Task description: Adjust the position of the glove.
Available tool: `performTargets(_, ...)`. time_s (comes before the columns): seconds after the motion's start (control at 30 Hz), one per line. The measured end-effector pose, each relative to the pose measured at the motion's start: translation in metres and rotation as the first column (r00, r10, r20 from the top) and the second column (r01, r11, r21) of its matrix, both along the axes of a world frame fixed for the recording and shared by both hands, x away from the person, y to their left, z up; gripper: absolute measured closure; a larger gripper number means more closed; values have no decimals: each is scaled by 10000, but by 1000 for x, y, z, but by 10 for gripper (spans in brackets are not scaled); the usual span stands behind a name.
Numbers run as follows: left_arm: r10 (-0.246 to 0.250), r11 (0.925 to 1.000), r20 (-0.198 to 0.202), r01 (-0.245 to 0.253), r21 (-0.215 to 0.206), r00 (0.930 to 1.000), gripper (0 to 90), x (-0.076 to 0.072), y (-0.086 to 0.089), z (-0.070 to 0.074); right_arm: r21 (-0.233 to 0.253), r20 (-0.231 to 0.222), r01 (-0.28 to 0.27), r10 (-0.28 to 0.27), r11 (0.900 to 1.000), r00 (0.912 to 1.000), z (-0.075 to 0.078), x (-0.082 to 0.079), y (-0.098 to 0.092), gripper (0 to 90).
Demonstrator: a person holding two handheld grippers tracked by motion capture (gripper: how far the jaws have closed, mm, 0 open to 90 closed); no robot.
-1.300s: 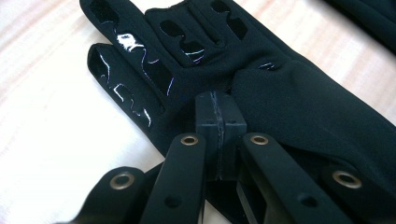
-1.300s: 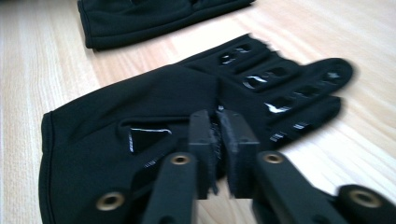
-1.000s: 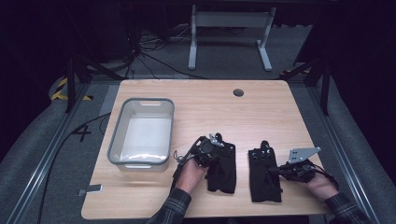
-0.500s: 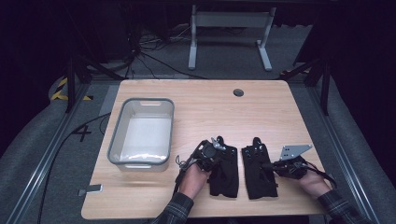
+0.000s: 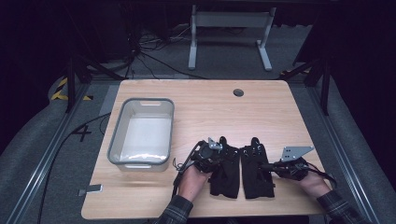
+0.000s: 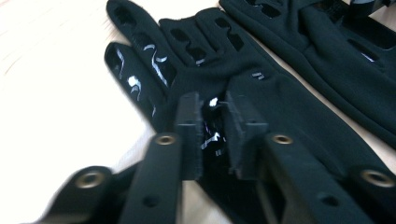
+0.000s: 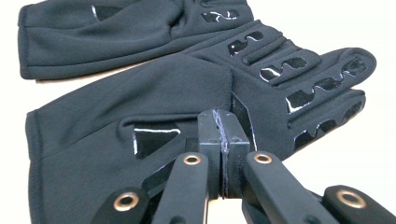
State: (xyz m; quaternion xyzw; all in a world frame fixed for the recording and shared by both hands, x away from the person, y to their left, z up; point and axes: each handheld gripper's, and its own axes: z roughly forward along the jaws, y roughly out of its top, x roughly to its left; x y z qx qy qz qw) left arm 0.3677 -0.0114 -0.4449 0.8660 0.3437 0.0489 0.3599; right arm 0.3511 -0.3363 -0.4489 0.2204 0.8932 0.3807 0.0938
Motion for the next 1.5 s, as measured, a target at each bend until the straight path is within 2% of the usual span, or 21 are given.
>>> performTargets(0.13, 104, 9999, -138, -103, 62, 9999, 614, -7, 4, -4, -126, 82, -73, 74, 9999, 9999, 0, -8, -3, 900)
performTargets(0.23, 256, 9996, -154, -255, 77, 9996, 571, -14, 7, -6, -211, 57, -167, 168, 9996, 9998, -1, -11, -6, 900)
performTargets(0.43, 459, 9989, -314, -457, 65, 9985, 517, -12, 9, -11, -204, -6, -1, 1, 9998, 10000, -2, -11, -14, 900)
performTargets(0.57, 615, 9978, -180, -619, -229, 9979, 513, -12, 13, -7, -331, 42, -60, 62, 9994, 10000, -3, -11, -13, 900)
performTargets(0.7, 703, 9973, -246, -707, -176, 9972, 516, -11, 15, -8, -362, 39, -97, 98, 9993, 9999, -4, -11, -13, 900)
performTargets(0.83, 544, 9985, -327, -540, 131, 9980, 537, -10, 11, -13, -441, 29, -89, 91, 9990, 10000, -4, -11, -12, 900)
performTargets(1.03, 420, 9988, -320, -412, 255, 9986, 696, -12, 8, -12, -462, 23, -79, 80, 9989, 10000, -5, -11, -12, 900)
performTargets(1.13, 412, 9991, -516, -410, 49, 9978, 800, -11, 7, -13, -471, -17, -119, 118, 9988, 9999, -5, -11, -12, 900)
performTargets(1.2, 451, 9990, -583, -455, -45, 9973, 838, -10, 7, -12, -461, -48, -131, 129, 9989, 9999, -5, -11, -11, 900)
performTargets(1.33, 614, 9973, -714, -641, -365, 9956, 850, -9, 11, -9, -440, -70, -169, 166, 9989, 9998, -5, -11, -10, 900)
performTargets(1.5, 758, 9937, -561, -800, -780, 9955, 850, -10, 17, -2, -406, -78, -172, 169, 9990, 9998, -5, -11, -10, 900)
